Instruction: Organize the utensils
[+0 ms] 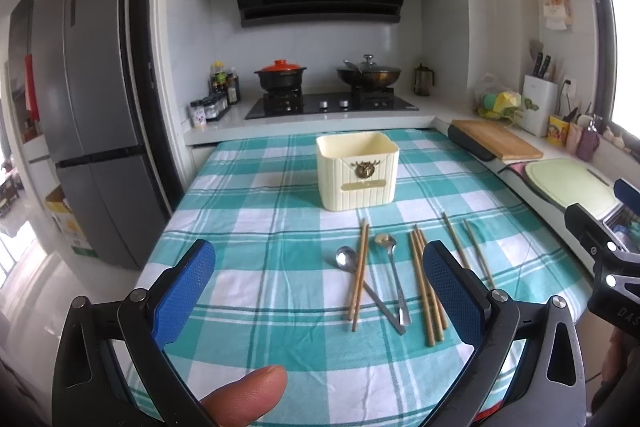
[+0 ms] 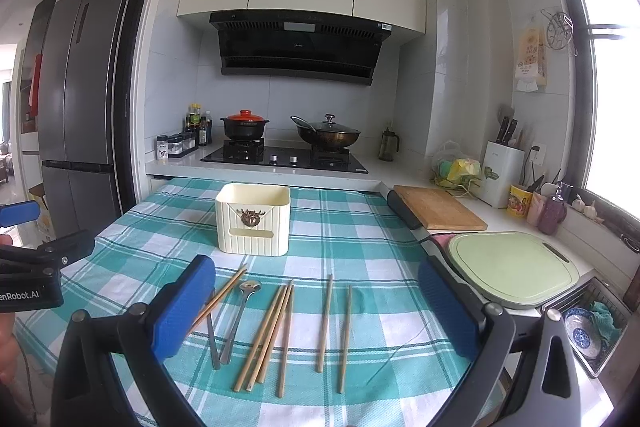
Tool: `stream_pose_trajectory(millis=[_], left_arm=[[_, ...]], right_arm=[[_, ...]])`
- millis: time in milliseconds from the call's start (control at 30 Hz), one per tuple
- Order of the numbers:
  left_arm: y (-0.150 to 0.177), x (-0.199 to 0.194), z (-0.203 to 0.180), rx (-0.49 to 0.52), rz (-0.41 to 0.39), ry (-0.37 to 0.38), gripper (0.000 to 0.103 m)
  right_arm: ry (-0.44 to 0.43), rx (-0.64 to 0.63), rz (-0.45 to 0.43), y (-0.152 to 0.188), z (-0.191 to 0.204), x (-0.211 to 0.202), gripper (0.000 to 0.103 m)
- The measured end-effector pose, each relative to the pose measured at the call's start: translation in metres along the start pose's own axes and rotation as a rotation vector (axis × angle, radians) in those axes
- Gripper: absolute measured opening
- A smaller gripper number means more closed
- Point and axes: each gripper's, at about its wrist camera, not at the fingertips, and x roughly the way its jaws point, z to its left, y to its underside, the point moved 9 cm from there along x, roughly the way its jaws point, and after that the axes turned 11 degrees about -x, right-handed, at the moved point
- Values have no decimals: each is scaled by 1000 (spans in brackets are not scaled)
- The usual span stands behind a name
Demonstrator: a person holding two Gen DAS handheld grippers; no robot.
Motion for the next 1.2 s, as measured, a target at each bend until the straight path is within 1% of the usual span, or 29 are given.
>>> stream_pose_trajectory(millis=[467,700,767,867,1000,1167,1200], left_arm=[[3,15,2,9,22,-16,103],[9,26,6,-7,61,-16,103],[13,32,8,-18,82,-17,103],[25,45,12,-31,139,-19,103],[41,64,16,-24,206,-32,103],[56,94,20,-28,271,-12,103],[58,104,22,-28,281,-21,103]], right_arm=[[-3,20,50,10,-2,15,103],[-6,20,64,12,-2,22,103],[-8,18,74,15,-1,25,103],[-9,17,98,20,1,33,103],[-10,18,140,31,0,45,103],[-3,35,185,47,-8,66,103],[0,41,195,52,-12,70,103]])
